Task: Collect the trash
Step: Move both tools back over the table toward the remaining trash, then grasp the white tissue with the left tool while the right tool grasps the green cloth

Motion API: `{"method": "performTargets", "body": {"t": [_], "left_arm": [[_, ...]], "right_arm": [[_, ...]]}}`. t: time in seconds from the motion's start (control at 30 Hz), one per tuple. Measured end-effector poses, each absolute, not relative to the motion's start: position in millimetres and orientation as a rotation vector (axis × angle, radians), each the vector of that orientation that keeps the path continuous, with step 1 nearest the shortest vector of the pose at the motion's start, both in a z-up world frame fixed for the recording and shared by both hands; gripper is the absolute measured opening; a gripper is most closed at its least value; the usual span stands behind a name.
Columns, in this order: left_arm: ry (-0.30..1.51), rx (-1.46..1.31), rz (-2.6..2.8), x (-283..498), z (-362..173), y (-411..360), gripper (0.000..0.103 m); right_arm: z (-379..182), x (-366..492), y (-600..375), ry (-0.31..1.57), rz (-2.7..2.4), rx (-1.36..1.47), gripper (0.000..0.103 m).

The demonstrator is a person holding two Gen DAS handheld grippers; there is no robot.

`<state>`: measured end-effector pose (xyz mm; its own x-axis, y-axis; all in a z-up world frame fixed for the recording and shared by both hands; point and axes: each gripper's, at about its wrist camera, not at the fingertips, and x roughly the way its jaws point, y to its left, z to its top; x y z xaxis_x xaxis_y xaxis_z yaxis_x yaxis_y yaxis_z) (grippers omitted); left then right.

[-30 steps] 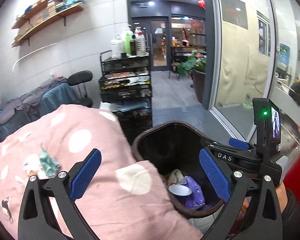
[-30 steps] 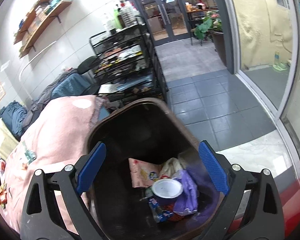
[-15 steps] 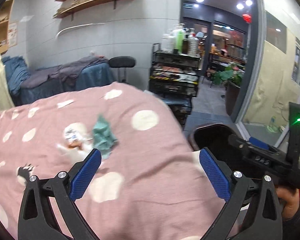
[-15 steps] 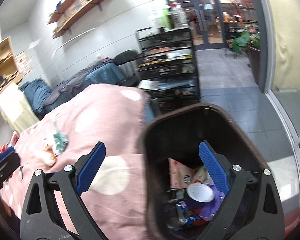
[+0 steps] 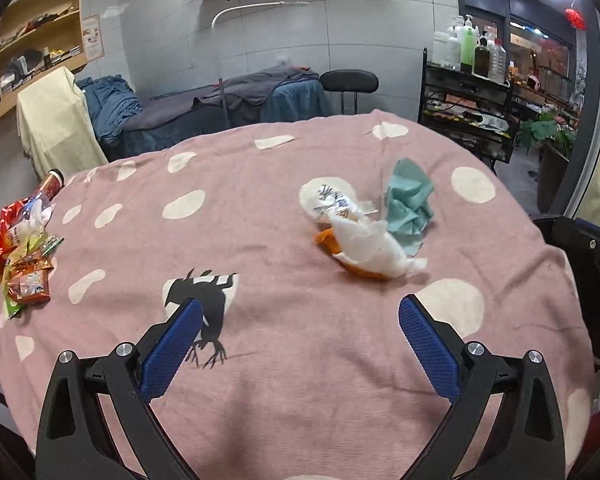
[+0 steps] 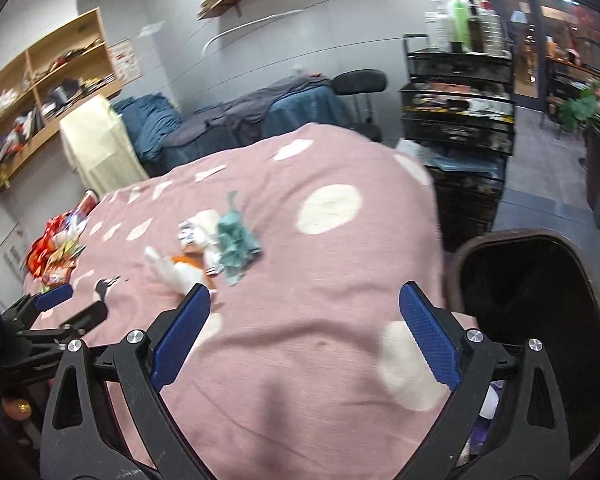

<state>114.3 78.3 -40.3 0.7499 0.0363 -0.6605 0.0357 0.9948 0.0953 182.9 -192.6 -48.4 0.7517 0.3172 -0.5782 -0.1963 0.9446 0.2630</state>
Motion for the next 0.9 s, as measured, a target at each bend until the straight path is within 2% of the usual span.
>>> {"method": "performTargets", "body": {"t": [0.23,0.53,0.6,0.67,0.73,0.8,0.87,0.9], "left_arm": [[0.816,0.005,-0.097,140,-45,83,0.097],[0.872,0.065,-0.091,192,-57,46,0.096],[0.903,0.067,-0.092,200,-61,44,0.086],[0.945,0.064,-0.095,205,-67,43,0.060],[0.949,0.046,-0.106,200,-69,46,0.046],[0.918,0.011,-0.111,189,-64,54,0.038],[0.908,-0.042,-0.125,178,-60,63,0.021],[0.907,-0.067,-0.132,172,-59,68,0.019]], "right_arm": [[-49,206,-157,0.689,0.297,0.154,0.094],[-54,220,-162,0.715,0.264,0.194,0.094],[-55,221,-162,0.717,0.263,0.191,0.094],[-55,222,-160,0.724,0.272,0.182,0.094],[-56,225,-156,0.736,0.286,0.168,0.094],[-58,228,-151,0.752,0.306,0.148,0.092],[-58,232,-147,0.767,0.315,0.128,0.084],[-58,236,-143,0.775,0.323,0.110,0.082]]}}
